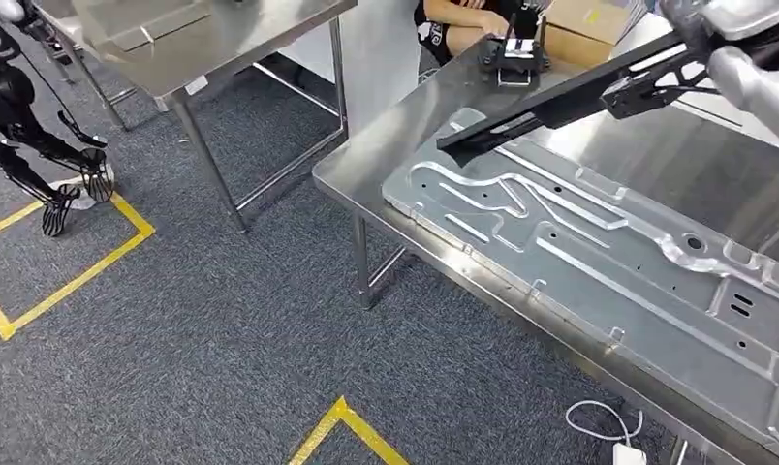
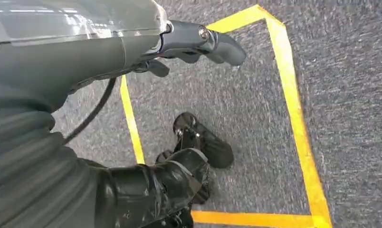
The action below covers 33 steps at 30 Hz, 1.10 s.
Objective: Take the parts from the cabinet and place them on the table.
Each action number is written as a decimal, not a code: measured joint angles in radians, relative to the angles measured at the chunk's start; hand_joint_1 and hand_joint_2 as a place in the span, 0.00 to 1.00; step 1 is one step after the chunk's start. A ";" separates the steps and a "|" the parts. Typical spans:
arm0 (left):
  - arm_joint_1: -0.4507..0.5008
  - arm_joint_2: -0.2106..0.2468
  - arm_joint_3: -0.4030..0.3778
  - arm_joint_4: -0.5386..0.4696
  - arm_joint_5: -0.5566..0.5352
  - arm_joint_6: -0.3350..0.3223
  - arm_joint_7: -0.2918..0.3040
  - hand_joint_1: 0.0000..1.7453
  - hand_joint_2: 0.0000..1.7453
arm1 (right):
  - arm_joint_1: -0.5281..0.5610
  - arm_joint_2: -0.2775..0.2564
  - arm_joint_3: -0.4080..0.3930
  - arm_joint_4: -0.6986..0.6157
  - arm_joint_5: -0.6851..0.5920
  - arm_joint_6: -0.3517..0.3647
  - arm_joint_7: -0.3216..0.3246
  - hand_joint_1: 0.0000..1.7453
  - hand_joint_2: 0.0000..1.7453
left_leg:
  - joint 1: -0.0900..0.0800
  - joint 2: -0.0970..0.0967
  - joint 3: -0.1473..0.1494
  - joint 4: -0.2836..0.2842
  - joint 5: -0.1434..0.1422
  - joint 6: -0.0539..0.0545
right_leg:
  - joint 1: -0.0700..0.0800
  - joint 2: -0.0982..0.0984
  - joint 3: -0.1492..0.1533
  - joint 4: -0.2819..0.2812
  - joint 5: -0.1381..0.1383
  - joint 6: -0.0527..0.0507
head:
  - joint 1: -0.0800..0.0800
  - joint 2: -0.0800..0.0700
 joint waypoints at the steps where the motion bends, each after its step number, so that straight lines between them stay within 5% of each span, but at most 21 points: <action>1: 0.000 -0.001 0.000 0.000 0.000 0.000 0.000 0.00 1.00 | 0.003 -0.012 0.000 0.000 -0.002 -0.003 0.000 1.00 1.00 | 0.006 0.005 0.006 -0.013 0.009 0.005 | -0.004 -0.003 -0.003 0.011 -0.012 0.004 | 0.001 0.000; 2: 0.000 -0.001 0.000 0.000 0.000 0.002 0.000 0.00 1.00 | 0.004 -0.019 0.000 0.000 -0.005 -0.008 0.000 1.00 1.00 | 0.006 0.005 0.007 -0.018 0.013 0.009 | -0.002 -0.009 -0.018 0.045 -0.042 0.007 | 0.000 0.000; 5: 0.000 -0.001 0.000 0.000 0.003 0.011 0.000 0.00 1.00 | 0.022 -0.040 0.000 0.000 -0.010 -0.027 -0.001 1.00 1.00 | 0.005 0.006 0.006 -0.016 0.013 0.013 | -0.005 -0.011 -0.114 0.267 -0.147 0.019 | 0.001 0.000; 6: 0.000 -0.001 0.000 0.000 0.005 0.013 0.000 0.00 1.00 | 0.031 -0.048 0.000 0.001 -0.010 -0.030 -0.001 1.00 1.00 | 0.005 0.006 0.006 -0.013 0.012 0.014 | -0.006 -0.011 -0.132 0.305 -0.150 0.021 | 0.001 0.000; 8: 0.002 -0.001 0.001 0.000 0.007 0.016 0.000 0.00 1.00 | 0.035 -0.057 0.000 0.004 -0.007 -0.031 0.008 1.00 1.00 | 0.005 0.005 0.006 -0.007 0.008 0.012 | -0.010 -0.015 -0.100 0.234 -0.094 0.022 | 0.001 0.000; 10: 0.003 -0.003 0.001 0.000 0.009 0.016 -0.001 0.00 1.00 | 0.021 -0.064 -0.003 0.008 0.002 -0.030 0.021 1.00 1.00 | 0.005 0.006 0.007 0.003 -0.002 0.006 | -0.010 -0.023 -0.006 0.046 -0.005 0.020 | 0.001 0.000; 14: 0.002 -0.003 0.002 0.000 0.010 0.016 -0.004 0.00 1.00 | 0.002 -0.075 -0.003 0.032 0.018 -0.028 0.031 1.00 1.00 | 0.000 0.005 0.001 0.006 -0.004 -0.006 | 0.004 -0.021 0.005 0.012 -0.017 0.001 | 0.000 0.000; 16: 0.002 -0.003 0.002 0.000 0.010 0.017 -0.004 0.00 1.00 | -0.004 -0.079 -0.003 0.039 0.022 -0.027 0.033 1.00 1.00 | -0.002 0.005 -0.003 0.010 -0.012 -0.016 | -0.008 -0.021 0.011 0.002 -0.010 -0.013 | 0.000 0.000; 18: 0.005 -0.003 0.002 0.000 0.011 0.018 -0.005 0.00 1.00 | -0.012 -0.079 -0.003 0.043 0.026 -0.028 0.035 1.00 1.00 | 0.002 0.004 -0.041 0.110 -0.075 -0.025 | -0.007 -0.019 0.011 -0.001 -0.009 -0.027 | 0.000 0.000; 20: 0.005 -0.003 0.003 0.000 0.017 0.017 -0.005 0.00 1.00 | -0.013 -0.079 -0.003 0.047 0.034 -0.029 0.042 1.00 1.00 | 0.004 0.004 -0.115 0.266 -0.143 -0.028 | -0.005 -0.014 0.011 0.001 -0.010 -0.029 | 0.000 0.000; 21: 0.005 -0.003 0.003 0.000 0.019 0.017 -0.005 0.00 1.00 | -0.013 -0.079 -0.003 0.050 0.041 -0.029 0.050 1.00 1.00 | 0.004 0.004 -0.142 0.320 -0.152 -0.028 | -0.004 -0.012 0.011 0.002 -0.010 -0.029 | 0.000 0.000; 23: 0.005 -0.004 0.006 0.000 0.024 0.019 0.000 0.00 1.00 | -0.026 -0.087 -0.003 0.056 0.056 -0.028 0.055 1.00 1.00 | 0.004 0.004 -0.122 0.269 -0.102 -0.023 | -0.003 -0.010 0.011 0.006 -0.012 -0.030 | 0.000 0.000; 25: 0.005 -0.004 0.008 0.000 0.028 0.027 0.007 0.00 1.00 | -0.052 -0.101 -0.003 0.061 0.068 -0.026 0.053 1.00 1.00 | 0.002 0.003 -0.035 0.090 -0.014 -0.010 | -0.002 -0.010 0.011 0.009 -0.015 -0.027 | 0.000 0.000; 26: 0.006 -0.004 0.010 0.000 0.030 0.033 0.010 0.00 1.00 | -0.062 -0.108 -0.003 0.065 0.072 -0.025 0.053 1.00 1.00 | 0.000 0.002 -0.009 0.023 -0.012 -0.004 | -0.003 -0.011 0.011 0.009 -0.015 -0.026 | 0.000 0.000; 29: 0.008 -0.004 0.016 0.000 0.032 0.043 0.016 0.00 1.00 | -0.074 -0.133 -0.003 0.074 0.077 -0.025 0.046 1.00 1.00 | -0.006 0.001 0.002 0.013 -0.010 -0.003 | 0.001 -0.011 0.008 0.006 -0.011 -0.009 | 0.000 0.000; 31: 0.008 -0.006 0.018 0.000 0.033 0.047 0.016 0.00 1.00 | -0.073 -0.150 -0.004 0.074 0.076 -0.028 0.039 1.00 1.00 | -0.001 0.004 0.008 -0.007 0.001 0.007 | 0.000 -0.009 0.009 0.003 -0.012 0.003 | 0.000 0.000; 33: 0.007 -0.007 0.020 0.000 0.033 0.047 0.009 0.00 1.00 | -0.074 -0.177 -0.003 0.074 0.071 -0.032 0.034 1.00 1.00 | 0.001 0.007 0.011 -0.016 0.009 0.019 | -0.004 -0.013 -0.018 0.073 -0.069 0.009 | 0.001 0.000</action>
